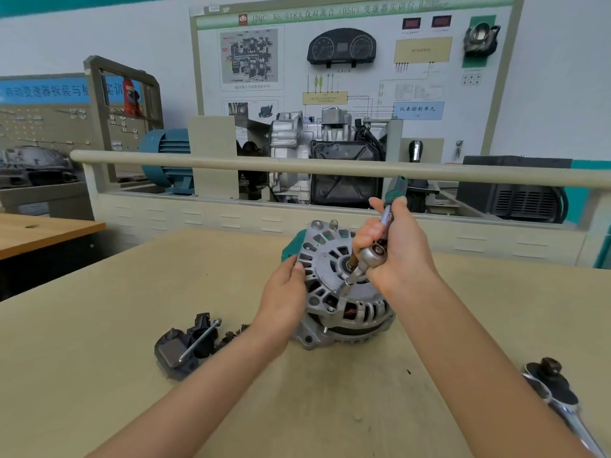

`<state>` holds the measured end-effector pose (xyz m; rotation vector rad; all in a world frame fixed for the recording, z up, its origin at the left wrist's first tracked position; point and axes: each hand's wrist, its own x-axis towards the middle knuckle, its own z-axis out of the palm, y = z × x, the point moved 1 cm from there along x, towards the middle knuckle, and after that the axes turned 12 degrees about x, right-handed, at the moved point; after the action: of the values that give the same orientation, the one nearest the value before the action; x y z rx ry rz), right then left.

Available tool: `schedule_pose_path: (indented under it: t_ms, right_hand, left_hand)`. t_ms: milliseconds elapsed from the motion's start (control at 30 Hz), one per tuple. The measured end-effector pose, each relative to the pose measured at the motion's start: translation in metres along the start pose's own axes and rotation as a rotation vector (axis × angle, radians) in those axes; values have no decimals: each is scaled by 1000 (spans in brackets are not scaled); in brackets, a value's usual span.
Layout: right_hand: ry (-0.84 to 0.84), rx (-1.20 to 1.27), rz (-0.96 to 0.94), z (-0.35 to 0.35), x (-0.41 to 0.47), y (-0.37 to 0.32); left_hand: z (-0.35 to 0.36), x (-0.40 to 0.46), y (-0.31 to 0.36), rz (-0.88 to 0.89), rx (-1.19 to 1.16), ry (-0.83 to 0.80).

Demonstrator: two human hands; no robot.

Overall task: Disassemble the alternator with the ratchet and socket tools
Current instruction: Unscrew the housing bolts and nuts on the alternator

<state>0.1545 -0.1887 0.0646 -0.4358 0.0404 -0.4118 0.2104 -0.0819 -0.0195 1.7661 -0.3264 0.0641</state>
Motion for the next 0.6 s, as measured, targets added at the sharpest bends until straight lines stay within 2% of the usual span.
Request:
schedule_pose_path:
  t_ms: [200, 400, 533, 600]
  right_hand:
    - [14, -75, 20, -1, 1, -5]
    - [5, -166, 121, -3, -1, -8]
    - [2, -170, 128, -5, 0, -9]
    - [-7, -184, 134, -5, 0, -10]
  left_hand:
    - [20, -12, 3, -58, -111, 128]
    - [28, -24, 9, -38, -130, 141]
    - [24, -29, 11, 61, 91, 127]
    - [18, -36, 14, 276, 332, 168]
